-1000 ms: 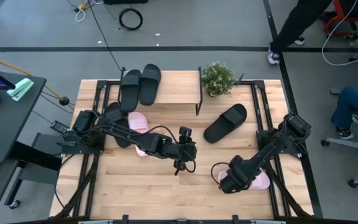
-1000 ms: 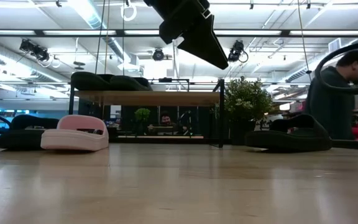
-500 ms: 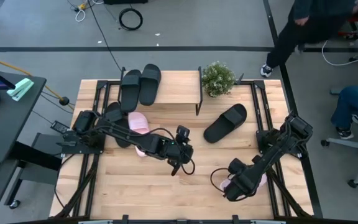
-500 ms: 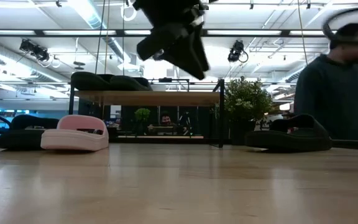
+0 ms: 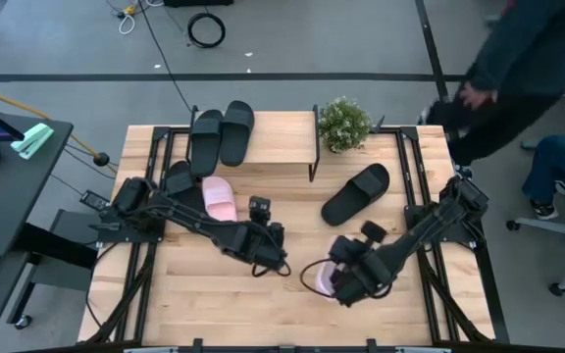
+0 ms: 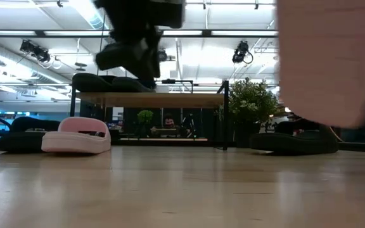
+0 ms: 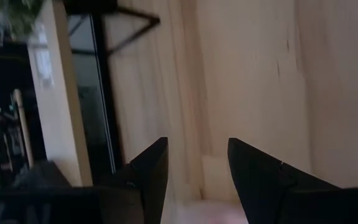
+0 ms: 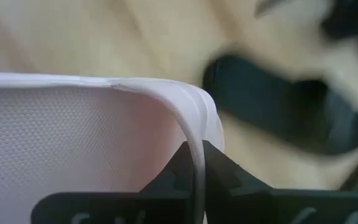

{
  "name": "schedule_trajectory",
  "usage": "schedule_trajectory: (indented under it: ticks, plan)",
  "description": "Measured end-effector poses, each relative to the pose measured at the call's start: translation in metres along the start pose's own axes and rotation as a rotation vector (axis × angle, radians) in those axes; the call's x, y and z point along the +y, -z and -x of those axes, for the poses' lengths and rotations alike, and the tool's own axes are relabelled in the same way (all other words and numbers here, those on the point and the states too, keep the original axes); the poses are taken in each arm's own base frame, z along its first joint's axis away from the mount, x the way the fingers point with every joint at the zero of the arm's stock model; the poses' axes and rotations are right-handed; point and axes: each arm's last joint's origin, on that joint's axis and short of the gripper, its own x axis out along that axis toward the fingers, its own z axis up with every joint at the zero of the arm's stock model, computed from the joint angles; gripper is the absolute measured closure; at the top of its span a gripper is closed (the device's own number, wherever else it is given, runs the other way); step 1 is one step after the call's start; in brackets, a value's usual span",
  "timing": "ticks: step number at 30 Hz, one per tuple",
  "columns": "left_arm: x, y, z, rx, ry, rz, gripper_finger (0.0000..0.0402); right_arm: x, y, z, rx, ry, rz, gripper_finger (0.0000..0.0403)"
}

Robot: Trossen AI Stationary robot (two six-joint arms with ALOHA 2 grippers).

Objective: Pick and place slides into the shelf
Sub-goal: Put the pink slipper on the shelf

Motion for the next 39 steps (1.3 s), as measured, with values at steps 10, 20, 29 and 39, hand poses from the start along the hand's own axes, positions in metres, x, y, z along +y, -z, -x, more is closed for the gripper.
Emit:
schedule_trajectory:
  ticks: [10, 20, 29, 39]
  plan:
    - [-0.026, 0.008, 0.03, -0.035, 0.001, -0.014, 0.023, -0.038, -0.087, 0.006, -0.211, 0.11, 0.122, 0.0392]
    - [-0.041, 0.011, 0.056, -0.164, -0.223, -0.028, 0.023, -0.075, -0.13, -0.035, -0.151, 0.186, 0.107, 0.0394]
    - [-0.041, 0.009, 0.064, -0.24, -0.394, -0.004, 0.023, -0.096, -0.162, -0.054, -0.207, 0.171, 0.122, 0.0394]
    - [-0.046, 0.008, 0.078, -0.317, -0.591, -0.028, 0.023, -0.098, -0.17, -0.058, -0.214, 0.117, 0.214, 0.0393]
